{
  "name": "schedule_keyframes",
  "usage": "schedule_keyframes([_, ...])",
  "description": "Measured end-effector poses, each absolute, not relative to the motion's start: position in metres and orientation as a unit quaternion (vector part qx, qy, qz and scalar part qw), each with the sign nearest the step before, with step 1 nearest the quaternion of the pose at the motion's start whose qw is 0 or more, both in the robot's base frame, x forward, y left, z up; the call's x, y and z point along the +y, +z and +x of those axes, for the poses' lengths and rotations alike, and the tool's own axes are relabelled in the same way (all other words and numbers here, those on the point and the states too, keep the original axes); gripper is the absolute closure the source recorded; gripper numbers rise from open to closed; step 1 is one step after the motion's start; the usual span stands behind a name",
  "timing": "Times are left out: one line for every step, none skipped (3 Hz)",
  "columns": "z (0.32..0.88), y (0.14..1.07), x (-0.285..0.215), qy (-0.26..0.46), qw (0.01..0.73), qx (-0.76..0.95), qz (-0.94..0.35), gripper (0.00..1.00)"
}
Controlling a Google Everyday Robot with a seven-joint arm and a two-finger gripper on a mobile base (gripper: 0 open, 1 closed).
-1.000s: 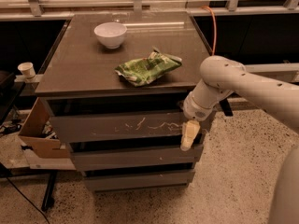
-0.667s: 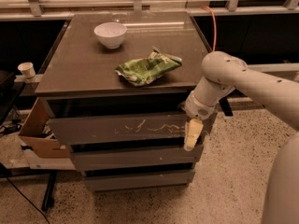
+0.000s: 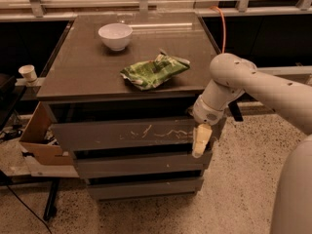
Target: Open top drawer
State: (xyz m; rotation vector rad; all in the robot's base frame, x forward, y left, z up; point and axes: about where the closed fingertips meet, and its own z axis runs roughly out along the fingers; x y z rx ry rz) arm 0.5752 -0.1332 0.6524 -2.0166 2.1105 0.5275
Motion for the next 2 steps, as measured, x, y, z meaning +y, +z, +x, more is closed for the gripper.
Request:
schedule_keyframes([0.5707,0.6525,-0.1352,0.188,0.076,0.709,-0.676,0.00])
schedule_keyframes([0.5670,0.6554,-0.1368,0.193,0.071,0.709,-0.674,0.00])
